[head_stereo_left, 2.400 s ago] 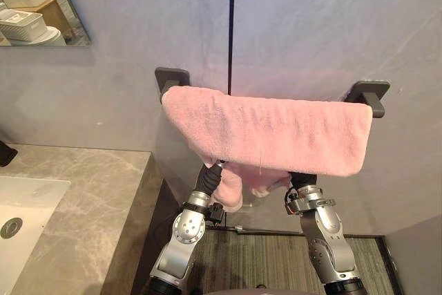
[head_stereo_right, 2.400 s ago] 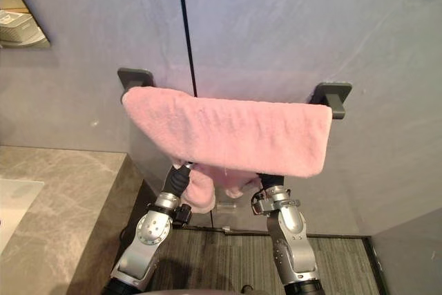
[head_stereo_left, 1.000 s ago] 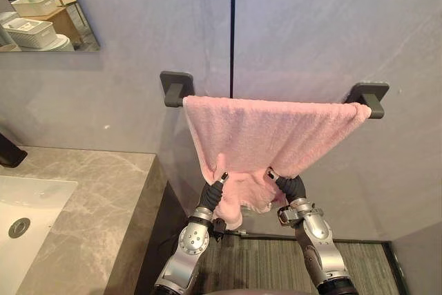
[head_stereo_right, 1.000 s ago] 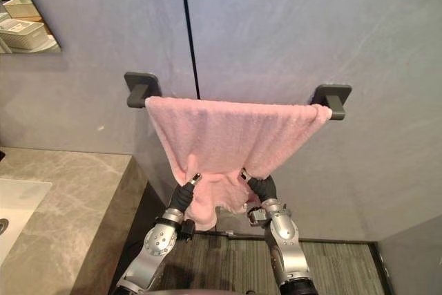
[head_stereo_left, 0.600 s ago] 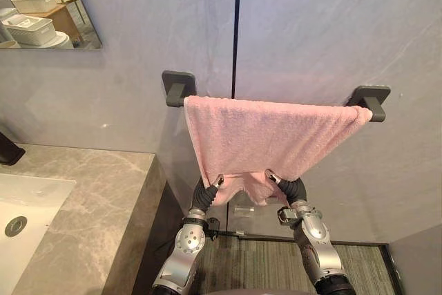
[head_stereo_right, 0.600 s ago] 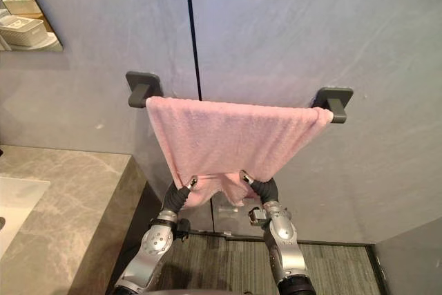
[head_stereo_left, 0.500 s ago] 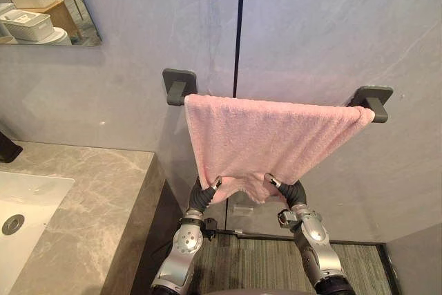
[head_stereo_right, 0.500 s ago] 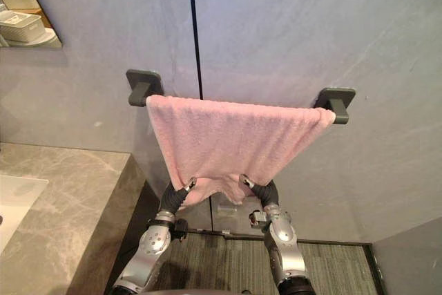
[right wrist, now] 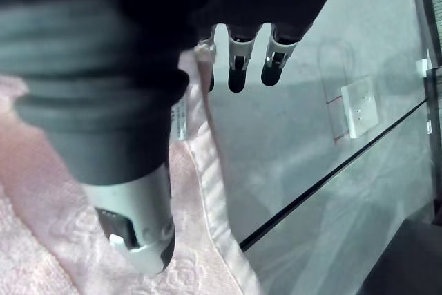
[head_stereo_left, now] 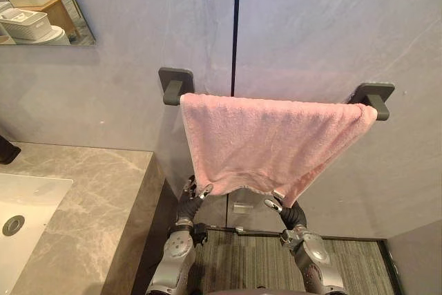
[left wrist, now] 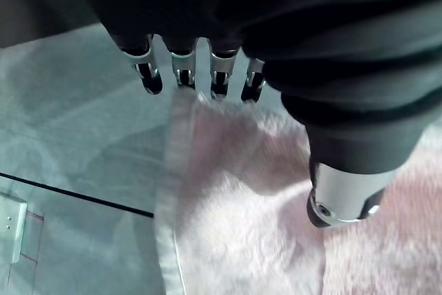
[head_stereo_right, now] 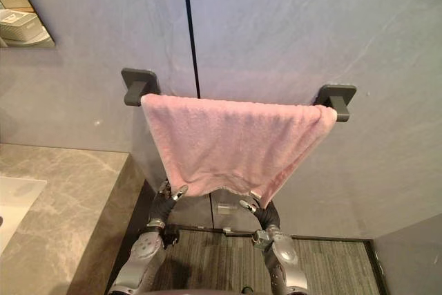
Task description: Organize washtable
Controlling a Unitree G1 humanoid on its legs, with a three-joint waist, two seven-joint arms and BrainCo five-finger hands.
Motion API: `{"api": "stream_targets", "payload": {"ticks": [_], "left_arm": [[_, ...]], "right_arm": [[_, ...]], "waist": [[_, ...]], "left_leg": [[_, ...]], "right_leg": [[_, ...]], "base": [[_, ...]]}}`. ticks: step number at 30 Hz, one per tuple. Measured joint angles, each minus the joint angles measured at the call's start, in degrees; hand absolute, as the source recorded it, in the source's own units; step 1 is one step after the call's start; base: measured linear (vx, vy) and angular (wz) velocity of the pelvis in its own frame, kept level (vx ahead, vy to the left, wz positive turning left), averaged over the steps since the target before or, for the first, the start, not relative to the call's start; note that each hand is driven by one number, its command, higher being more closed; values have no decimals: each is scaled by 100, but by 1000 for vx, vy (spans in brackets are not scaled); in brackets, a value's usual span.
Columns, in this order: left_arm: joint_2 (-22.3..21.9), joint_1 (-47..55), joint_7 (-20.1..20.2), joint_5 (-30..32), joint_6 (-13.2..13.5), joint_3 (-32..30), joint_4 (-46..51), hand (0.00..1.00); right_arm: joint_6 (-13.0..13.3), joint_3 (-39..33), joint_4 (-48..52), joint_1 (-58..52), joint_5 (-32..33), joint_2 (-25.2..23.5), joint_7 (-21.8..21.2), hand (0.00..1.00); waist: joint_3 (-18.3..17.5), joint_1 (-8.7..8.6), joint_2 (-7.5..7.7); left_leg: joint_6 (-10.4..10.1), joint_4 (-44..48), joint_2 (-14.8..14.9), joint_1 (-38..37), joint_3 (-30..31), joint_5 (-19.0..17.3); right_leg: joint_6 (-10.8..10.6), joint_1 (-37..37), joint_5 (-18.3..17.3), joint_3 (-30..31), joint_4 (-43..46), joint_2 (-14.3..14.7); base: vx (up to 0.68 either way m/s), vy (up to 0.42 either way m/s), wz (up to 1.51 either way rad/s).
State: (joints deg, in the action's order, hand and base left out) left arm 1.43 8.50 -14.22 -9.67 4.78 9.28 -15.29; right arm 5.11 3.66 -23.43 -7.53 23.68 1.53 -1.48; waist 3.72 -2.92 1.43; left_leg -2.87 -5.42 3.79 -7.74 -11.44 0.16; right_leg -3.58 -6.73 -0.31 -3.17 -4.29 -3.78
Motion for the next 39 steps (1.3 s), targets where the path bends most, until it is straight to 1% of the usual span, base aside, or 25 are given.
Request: {"api": "stream_targets", "payload": {"ticks": [1, 3, 7, 8, 11, 13, 14, 16, 17, 18, 20, 22, 24, 26, 27, 29, 30, 31, 33, 36, 37, 38, 39], "left_arm": [[1, 19, -93, -124, 5, -145, 1, 0], [5, 57, -148, -220, 12, -349, 2, 0], [47, 263, -415, -636, 82, -902, 135, 0], [38, 380, -486, -746, 85, -1053, 366, 0], [-55, 622, -478, -932, 140, -1096, 907, 0], [-112, 632, -480, -1109, 202, -1130, 1298, 0], [-114, 632, -479, -1116, 207, -1142, 1426, 0], [-128, 625, -457, -1116, 285, -1248, 2017, 0], [-136, 617, -469, -1117, 327, -1291, 2156, 0], [-140, 598, -480, -1109, 382, -1473, 2491, 0], [-139, 587, -532, -1089, 509, -1721, 2923, 0], [-140, 582, -612, -910, 619, -1906, 3568, 0], [-137, 582, -606, -741, 699, -1882, 3994, 0], [-136, 566, -573, -443, 798, -1762, 4611, 0], [-135, 565, -568, -364, 836, -1708, 4749, 0], [-122, 538, -460, -82, 966, -1422, 5205, 0], [-116, 528, -451, -25, 990, -1327, 5304, 0], [-101, 483, -424, 125, 1079, -1099, 5431, 0], [-49, 395, -319, 140, 1140, -852, 5542, 0], [132, 267, -54, 98, 1204, -435, 5687, 0], [233, 234, 100, -103, 1203, -160, 5704, 0], [249, 228, 150, -165, 1200, -91, 5704, 0], [343, 155, 310, -435, 1191, 208, 5703, 0]], "right_arm": [[11, -111, 20, -68, 82, -8, 8, 0], [19, -220, 38, -121, 141, -2, 20, 0], [119, -567, 630, -474, 396, -9, 187, 0], [125, -699, 873, -568, 396, -7, 275, 0], [150, -1079, 1394, -706, 389, -12, 468, 0], [231, -1468, 1836, -809, 313, -12, 696, 0], [240, -1559, 1939, -817, 299, -10, 742, 0], [259, -1888, 2478, -815, 118, -13, 931, 0], [277, -1960, 2618, -814, 79, -12, 944, 0], [325, -2094, 2956, -815, -18, -16, 1023, 0], [366, -2268, 3404, -812, -201, -19, 1051, 0], [494, -2377, 4003, -792, -502, -22, 1087, 0], [573, -2349, 4386, -779, -645, -40, 1072, 0], [659, -2262, 5015, -703, -827, -105, 845, 0], [717, -2204, 5156, -693, -868, -107, 765, 0], [887, -1917, 5691, -667, -999, -97, 498, 0], [937, -1835, 5767, -628, -1046, -94, 430, 0], [1031, -1653, 5857, -530, -1124, -76, 304, 0], [1103, -1418, 5874, -407, -1177, 26, 203, 0], [1118, -994, 5975, -205, -1157, 308, -28, 0], [1119, -715, 6051, -61, -1054, 491, -164, 0], [1119, -669, 6059, -29, -1002, 531, -210, 0], [1119, -327, 6082, 114, -828, 725, -381, 0]], "waist": [[33, 0, 1], [70, -5, 7], [97, -18, -21], [98, -8, -23], [102, 9, -31], [102, -2, -30], [102, -15, -31], [104, -85, -37], [104, -97, -40], [108, -105, -52], [117, -101, -83], [136, -99, -139], [129, -84, -156], [115, -82, -177], [111, -84, -183], [92, -88, -210], [91, -88, -211], [79, -97, -219], [37, -99, -237], [21, -88, -265], [-7, -88, -291], [-19, -88, -297], [-74, -85, -308]], "left_leg": [[-1, 0, 0, -3, -4, -1], [-1, 0, 1, -3, -9, -1], [-25, 1, 7, 0, -47, -25], [-27, 1, 13, -5, -90, -52], [-27, 1, 15, 0, -168, -77], [-29, 3, 19, -10, -213, -93], [-29, 3, 20, -13, -220, -94], [-32, 3, 25, -47, -226, -107], [-32, 3, 25, -62, -229, -112], [-32, 3, 26, -107, -244, -127], [-27, 4, 20, -169, -245, -148], [-16, 6, 5, -245, -246, -166], [-13, 72, -3, -244, -248, -210], [-3, 156, -11, -220, -248, -249], [-2, 158, -12, -221, -248, -249], [-2, 172, -12, -238, -245, -250], [-1, 176, -11, -254, -242, -250], [0, 178, -9, -304, -239, -251], [3, 194, -9, -307, -239, -254], [5, 239, -7, -310, -227, -254], [6, 245, -8, -313, -224, -253], [7, 245, -9, -313, -224, -252], [7, 246, -11, -317, -224, -252]], "right_leg": [[0, 0, 0, 5, 1, 0], [-1, 2, 1, 9, 1, -1], [-1, 19, 0, 39, 0, 2], [-3, 37, -2, 82, 2, 8], [-9, 84, -6, 171, 25, 10], [-22, 81, -17, 201, 52, 11], [-24, 83, -19, 204, 59, 12], [-36, 80, -57, 207, 116, 15], [-37, 69, -62, 209, 124, 16], [-37, 32, -71, 222, 125, 17], [-50, -9, -107, 227, 157, 10], [-58, 7, -190, 233, 298, -4], [-68, -2, -202, 238, 306, -21], [-70, -14, -204, 242, 311, -38], [-70, -15, -203, 243, 312, -39], [-70, -40, -203, 242, 317, -39], [-70, -61, -203, 239, 316, -38], [-70, -117, -203, 238, 316, -36], [-70, -121, -203, 241, 330, -37], [-70, -115, -204, 247, 397, -38], [-70, -105, -203, 252, 420, -39], [-70, -102, -203, 254, 424, -39], [-70, -102, -203, 258, 432, -40]], "base": [[0, 0, 0], [0, 0, 0], [-10, -29, -6], [-3, -28, -17], [6, -15, -17], [28, -30, -8], [14, -30, -5], [-3, -31, -2], [-16, -36, -3], [-19, -30, -3], [0, 0, 0], [-41, -18, 0], [-40, -12, -1], [0, 0, 0], [0, 0, 0], [-37, -37, 0], [-41, -34, 1], [-56, -34, 1], [-66, -31, 0], [-77, -25, 0], [-76, -25, 0], [-80, -27, -1], [-45, -18, -1]]}}
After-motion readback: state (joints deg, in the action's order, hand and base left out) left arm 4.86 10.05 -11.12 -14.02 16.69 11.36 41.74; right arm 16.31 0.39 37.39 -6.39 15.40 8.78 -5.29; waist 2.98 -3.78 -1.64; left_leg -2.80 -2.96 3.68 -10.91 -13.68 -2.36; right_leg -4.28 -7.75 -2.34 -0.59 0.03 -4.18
